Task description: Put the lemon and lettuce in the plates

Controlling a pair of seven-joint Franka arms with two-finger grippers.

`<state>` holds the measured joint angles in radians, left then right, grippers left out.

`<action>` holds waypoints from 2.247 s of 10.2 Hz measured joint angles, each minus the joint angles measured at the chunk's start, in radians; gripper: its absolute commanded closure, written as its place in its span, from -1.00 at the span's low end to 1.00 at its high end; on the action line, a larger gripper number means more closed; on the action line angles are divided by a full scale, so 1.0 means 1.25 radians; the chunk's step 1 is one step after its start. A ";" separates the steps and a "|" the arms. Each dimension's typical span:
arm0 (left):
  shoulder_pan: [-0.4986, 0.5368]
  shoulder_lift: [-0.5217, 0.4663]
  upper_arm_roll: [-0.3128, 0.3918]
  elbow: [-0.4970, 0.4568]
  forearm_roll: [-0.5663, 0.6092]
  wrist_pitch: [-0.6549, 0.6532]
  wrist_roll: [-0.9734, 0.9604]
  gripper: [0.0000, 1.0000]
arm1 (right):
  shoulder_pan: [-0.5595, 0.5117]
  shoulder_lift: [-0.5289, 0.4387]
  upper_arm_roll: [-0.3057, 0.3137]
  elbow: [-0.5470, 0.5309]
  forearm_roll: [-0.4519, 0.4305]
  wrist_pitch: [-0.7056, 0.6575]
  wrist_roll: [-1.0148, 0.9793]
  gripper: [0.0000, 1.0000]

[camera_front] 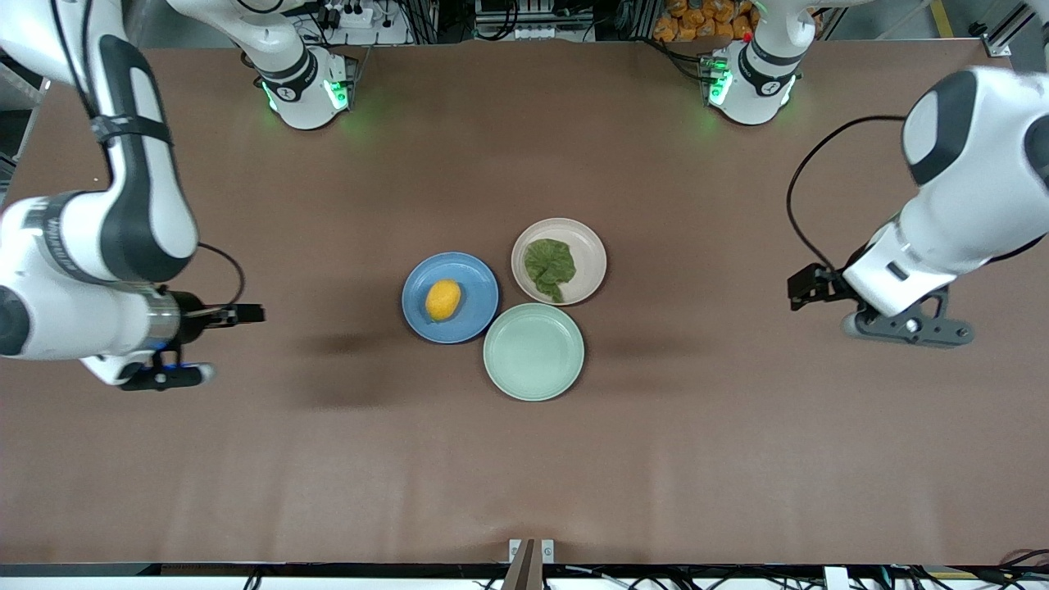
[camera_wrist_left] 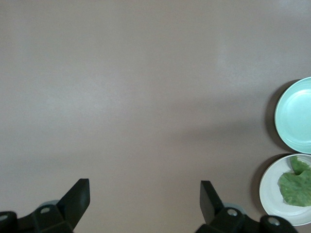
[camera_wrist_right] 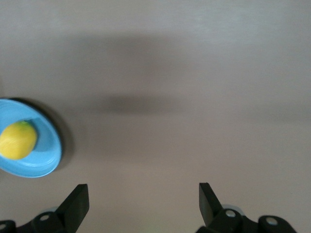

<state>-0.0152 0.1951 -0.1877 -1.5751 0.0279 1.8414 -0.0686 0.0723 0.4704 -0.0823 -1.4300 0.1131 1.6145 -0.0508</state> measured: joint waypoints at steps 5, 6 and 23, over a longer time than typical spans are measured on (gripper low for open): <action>-0.028 -0.135 0.028 -0.058 0.000 -0.057 0.005 -1.00 | -0.023 -0.064 -0.037 0.019 -0.056 0.000 -0.004 -1.00; -0.045 -0.146 0.036 -0.061 0.000 -0.076 0.016 -1.00 | -0.022 -0.082 -0.036 0.022 -0.057 -0.001 -0.004 -1.00; -0.133 -0.177 0.131 -0.035 -0.025 -0.094 0.039 -1.00 | -0.018 -0.351 0.000 -0.091 -0.050 -0.120 -0.004 -1.00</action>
<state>-0.1819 -0.0258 -0.0234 -1.6188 -0.0033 1.7237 -0.0194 0.0496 0.0312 -0.0825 -1.5436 0.0502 1.4646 -0.0558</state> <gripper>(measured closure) 0.000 0.000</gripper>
